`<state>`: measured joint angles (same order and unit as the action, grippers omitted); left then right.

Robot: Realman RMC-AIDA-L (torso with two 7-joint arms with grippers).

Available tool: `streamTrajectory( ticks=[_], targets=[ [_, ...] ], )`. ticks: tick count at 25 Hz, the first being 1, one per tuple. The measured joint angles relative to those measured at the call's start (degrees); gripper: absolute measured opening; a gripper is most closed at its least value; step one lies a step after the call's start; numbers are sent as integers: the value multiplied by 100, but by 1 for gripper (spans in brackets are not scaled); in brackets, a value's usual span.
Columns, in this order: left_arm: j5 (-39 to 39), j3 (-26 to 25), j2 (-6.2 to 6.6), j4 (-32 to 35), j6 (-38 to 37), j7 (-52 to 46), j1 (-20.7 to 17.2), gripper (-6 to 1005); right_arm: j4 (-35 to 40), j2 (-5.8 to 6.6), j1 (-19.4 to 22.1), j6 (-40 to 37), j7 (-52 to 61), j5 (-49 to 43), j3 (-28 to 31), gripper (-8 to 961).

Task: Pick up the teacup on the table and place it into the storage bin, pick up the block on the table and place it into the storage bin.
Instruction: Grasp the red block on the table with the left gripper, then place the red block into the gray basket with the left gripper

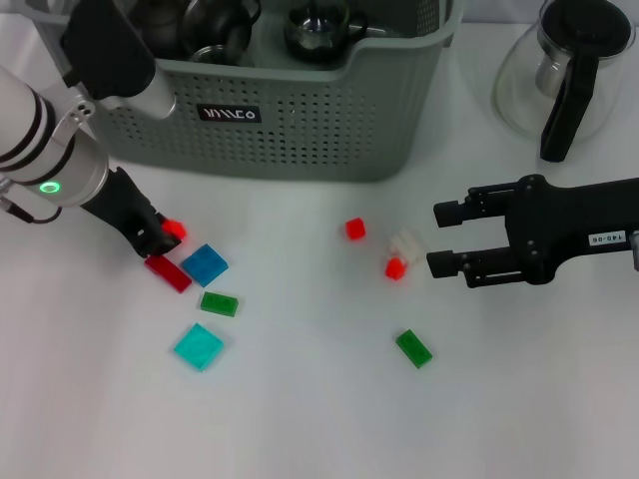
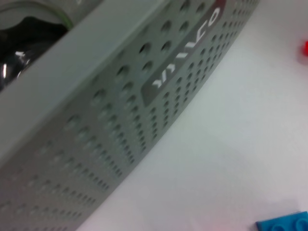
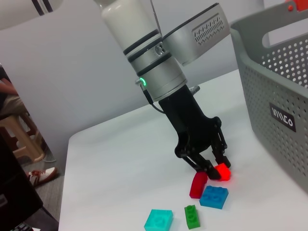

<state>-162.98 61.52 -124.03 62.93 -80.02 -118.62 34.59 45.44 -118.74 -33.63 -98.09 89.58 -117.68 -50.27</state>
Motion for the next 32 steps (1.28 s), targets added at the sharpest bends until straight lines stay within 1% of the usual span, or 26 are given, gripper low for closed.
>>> streamTrajectory(
  ticks=[2, 8, 10, 14, 16, 17, 18, 19, 20, 21, 22, 23, 24, 25, 26, 27, 29, 30, 32],
  targets=[
    [-31, 0, -2, 0, 0, -35, 4, 320, 0, 0, -5, -1, -3, 0, 0, 714],
    [15, -94, -2, 0, -132, -150, 45, 222, 0, 0, -12, -17, -14, 0, 0, 713],
    [89, -317, 24, 15, -364, -208, 128, 189, 0, 0, -13, -29, -15, 0, 0, 713],
    [257, -1227, 157, 16, -1164, -259, 409, 200, 0, 5, -13, -51, -7, -1, -1, 712],
    [504, -1852, 265, -22, -1687, -255, 508, 206, 0, 7, -11, -55, -6, 0, 0, 712],
    [820, -2246, 368, -121, -2067, -234, 530, 208, 0, 6, -5, -56, -6, 0, 0, 712],
    [953, -2359, 408, -189, -2188, -222, 533, 211, 0, 3, 1, -56, -9, 0, -1, 712],
    [1332, -2645, 544, -438, -2495, -174, 532, 214, 0, 1, 11, -56, -14, 0, -1, 711],
    [1615, -2839, 648, -649, -2680, -143, 532, 217, 0, 0, 16, -57, -20, 0, 0, 711],
    [2207, -3111, 836, -1103, -2995, -78, 522, 219, 0, -2, 22, -56, -24, 0, 0, 711],
    [2692, -3287, 1003, -1520, -3191, -12, 510, 222, 0, -1, 24, -57, -26, 0, 0, 711],
    [3068, -3414, 1129, -1846, -3330, 34, 502, 225, 0, -2, 25, -55, -26, 0, -1, 711],
    [3517, -3552, 1283, -2244, -3423, 101, 486, 228, 0, -1, 25, -56, -27, 0, 0, 711],
    [3942, -3682, 1393, -2623, -3469, 151, 472, 231, 0, -1, 24, -55, -27, 0, 0, 711],
    [4347, -3814, 1465, -2900, -3481, 173, 457, 233, 0, -1, 24, -55, -28, 0, 0, 711],
    [4696, -3954, 1498, -3083, -3469, 160, 448, 236, 0, -2, 19, -55, -28, 0, 0, 712],
    [5298, -4265, 1499, -3236, -3412, 5, 457, 242, 0, -10, 6, -54, -29, 0, 0, 712],
    [5472, -4359, 1491, -3252, -3344, -86, 476, 244, 0, -15, -1, -53, -29, 0, -1, 712],
    [5901, -4527, 1465, -3200, -2941, -439, 564, 250, 0, -21, -10, -53, -29, 0, 0, 712]
  ],
)
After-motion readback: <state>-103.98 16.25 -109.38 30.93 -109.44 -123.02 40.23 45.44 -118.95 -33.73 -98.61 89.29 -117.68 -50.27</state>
